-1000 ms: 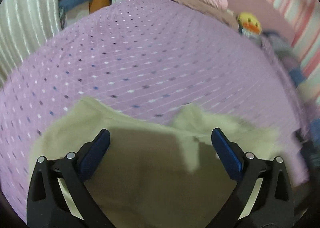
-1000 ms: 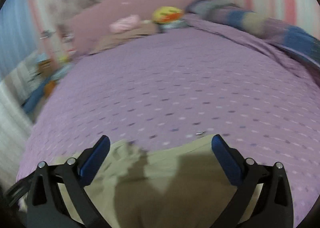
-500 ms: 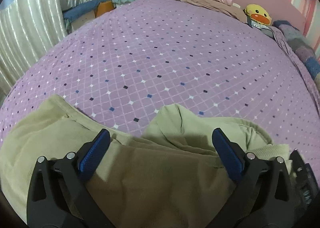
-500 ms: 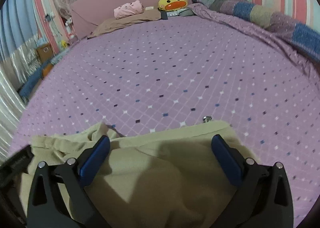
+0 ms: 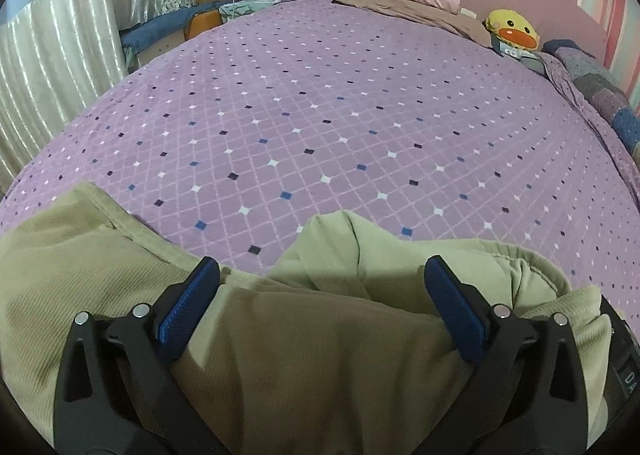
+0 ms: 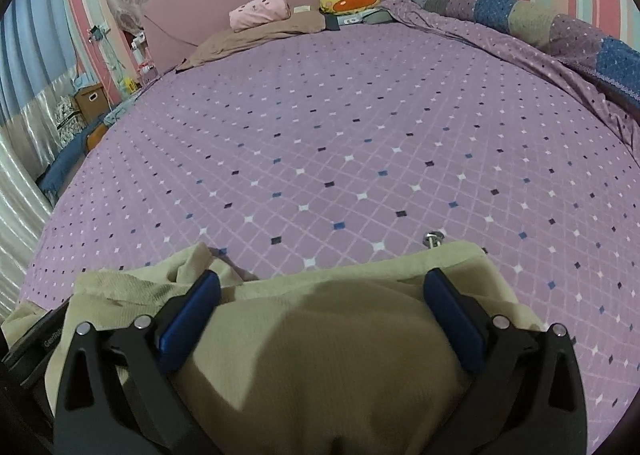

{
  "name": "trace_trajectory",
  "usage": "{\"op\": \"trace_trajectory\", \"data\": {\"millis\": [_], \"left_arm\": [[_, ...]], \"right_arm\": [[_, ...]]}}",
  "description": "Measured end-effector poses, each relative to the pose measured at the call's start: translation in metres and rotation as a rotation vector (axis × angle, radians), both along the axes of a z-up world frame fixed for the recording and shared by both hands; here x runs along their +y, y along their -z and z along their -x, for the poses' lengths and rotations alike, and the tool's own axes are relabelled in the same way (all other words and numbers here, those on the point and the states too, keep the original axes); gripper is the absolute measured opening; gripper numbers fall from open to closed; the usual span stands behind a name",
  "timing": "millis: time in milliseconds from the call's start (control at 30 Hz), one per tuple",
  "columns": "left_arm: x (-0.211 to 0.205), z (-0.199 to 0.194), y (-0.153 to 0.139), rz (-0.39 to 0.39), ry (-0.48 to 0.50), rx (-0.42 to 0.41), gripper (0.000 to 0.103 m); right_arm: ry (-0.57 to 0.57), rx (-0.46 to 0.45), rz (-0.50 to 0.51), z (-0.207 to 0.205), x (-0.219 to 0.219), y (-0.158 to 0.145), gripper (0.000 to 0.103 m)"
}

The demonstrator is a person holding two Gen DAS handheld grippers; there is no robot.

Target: Fold large clothes

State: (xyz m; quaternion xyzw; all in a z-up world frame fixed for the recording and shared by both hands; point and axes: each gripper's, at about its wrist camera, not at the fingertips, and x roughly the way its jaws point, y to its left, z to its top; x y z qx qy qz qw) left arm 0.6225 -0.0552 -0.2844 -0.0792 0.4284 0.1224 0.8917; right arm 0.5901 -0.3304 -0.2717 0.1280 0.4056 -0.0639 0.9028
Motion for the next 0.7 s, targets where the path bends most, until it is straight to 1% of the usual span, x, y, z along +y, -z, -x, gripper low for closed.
{"op": "trace_trajectory", "data": {"millis": [167, 367, 600, 700], "left_arm": [[0.004, 0.001, 0.001, 0.032, 0.001, -0.038, 0.100], [0.006, 0.001, 0.002, 0.052, 0.009, -0.059, 0.100], [0.010, 0.006, 0.003, 0.070, 0.017, -0.076, 0.100], [0.011, 0.011, 0.000, 0.081, 0.021, -0.093, 0.100]], "right_arm": [[0.006, 0.006, 0.031, -0.004, 0.006, 0.001, 0.102], [0.013, -0.003, 0.042, -0.003, 0.007, 0.000, 0.102], [0.012, -0.031, 0.022, 0.001, 0.006, -0.003, 0.102], [0.011, -0.064, 0.006, 0.006, 0.004, -0.006, 0.102]]}}
